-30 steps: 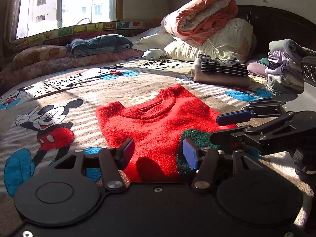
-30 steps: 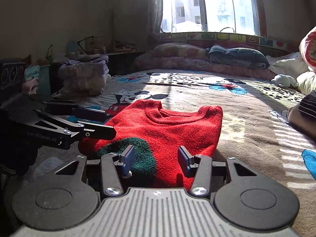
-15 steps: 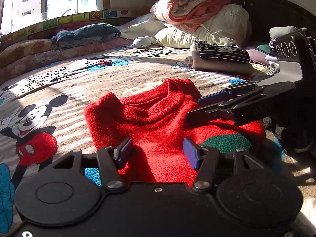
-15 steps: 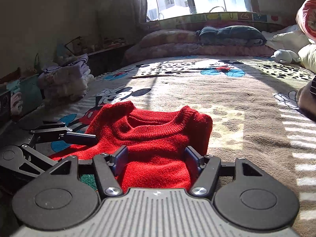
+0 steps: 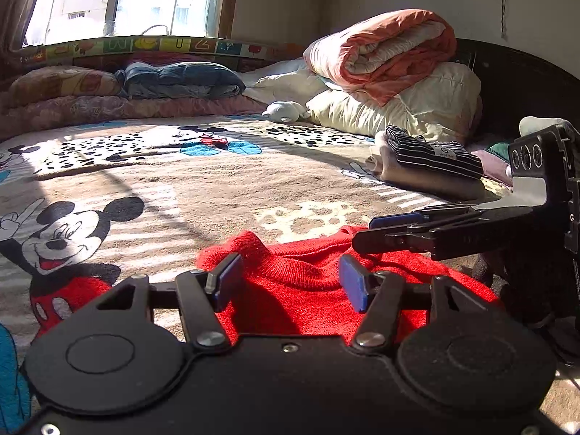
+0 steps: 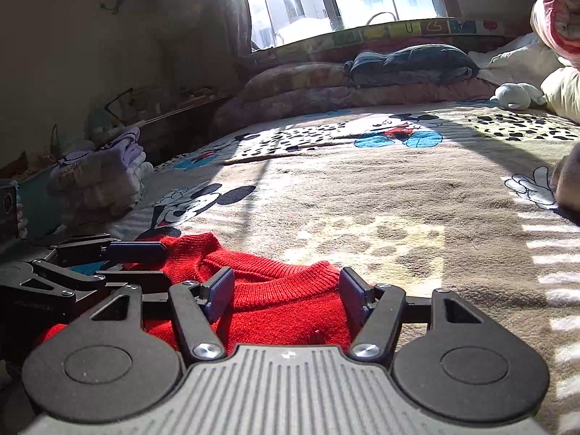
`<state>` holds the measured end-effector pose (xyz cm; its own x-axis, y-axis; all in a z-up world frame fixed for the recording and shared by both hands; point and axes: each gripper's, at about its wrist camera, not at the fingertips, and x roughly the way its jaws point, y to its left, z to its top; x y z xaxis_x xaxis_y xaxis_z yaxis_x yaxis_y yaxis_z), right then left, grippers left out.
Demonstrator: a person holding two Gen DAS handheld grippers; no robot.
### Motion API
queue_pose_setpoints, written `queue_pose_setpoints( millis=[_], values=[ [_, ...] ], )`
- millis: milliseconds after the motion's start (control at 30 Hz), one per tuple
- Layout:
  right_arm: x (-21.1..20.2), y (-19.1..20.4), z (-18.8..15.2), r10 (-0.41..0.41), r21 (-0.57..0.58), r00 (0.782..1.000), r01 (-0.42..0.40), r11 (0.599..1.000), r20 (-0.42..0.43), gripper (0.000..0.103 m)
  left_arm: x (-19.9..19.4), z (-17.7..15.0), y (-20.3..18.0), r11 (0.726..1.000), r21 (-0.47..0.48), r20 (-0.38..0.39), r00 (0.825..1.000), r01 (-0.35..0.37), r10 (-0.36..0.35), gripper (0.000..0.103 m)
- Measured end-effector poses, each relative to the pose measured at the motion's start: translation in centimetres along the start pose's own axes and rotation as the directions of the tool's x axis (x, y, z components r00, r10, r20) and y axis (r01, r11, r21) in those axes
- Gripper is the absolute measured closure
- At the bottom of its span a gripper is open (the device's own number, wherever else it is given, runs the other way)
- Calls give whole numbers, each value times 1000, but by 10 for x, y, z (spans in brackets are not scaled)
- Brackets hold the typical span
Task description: Fold clothes
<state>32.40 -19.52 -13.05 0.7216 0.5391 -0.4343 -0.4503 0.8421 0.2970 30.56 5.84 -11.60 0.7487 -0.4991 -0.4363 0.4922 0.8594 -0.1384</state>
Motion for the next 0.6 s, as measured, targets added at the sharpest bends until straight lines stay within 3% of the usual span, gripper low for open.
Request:
queue_pose_setpoints(
  millis=[133,300,367,533,600],
  values=[
    [4,-7,-2,21,49,1000,-20,999,-20,38,9,-3,12,996,-75,-55,997,47,-51,37],
    [-8,-5,-2,9,36,999,-11,999,39,39,9,-8,-13,997,76,-64,997,-26,31,34],
    [-19,-2,-1,1,21,998,-3,1000,68,39,-2,-7,-12,997,76,-21,999,-35,37,34],
    [-60,34,-11,19,-168,999,-11,986,49,39,-50,-12,-36,990,137,52,998,-41,34,34],
    [-78,54,-22,15,-240,999,-4,971,44,39,-65,-19,-51,983,180,45,998,-40,32,34]
  ],
)
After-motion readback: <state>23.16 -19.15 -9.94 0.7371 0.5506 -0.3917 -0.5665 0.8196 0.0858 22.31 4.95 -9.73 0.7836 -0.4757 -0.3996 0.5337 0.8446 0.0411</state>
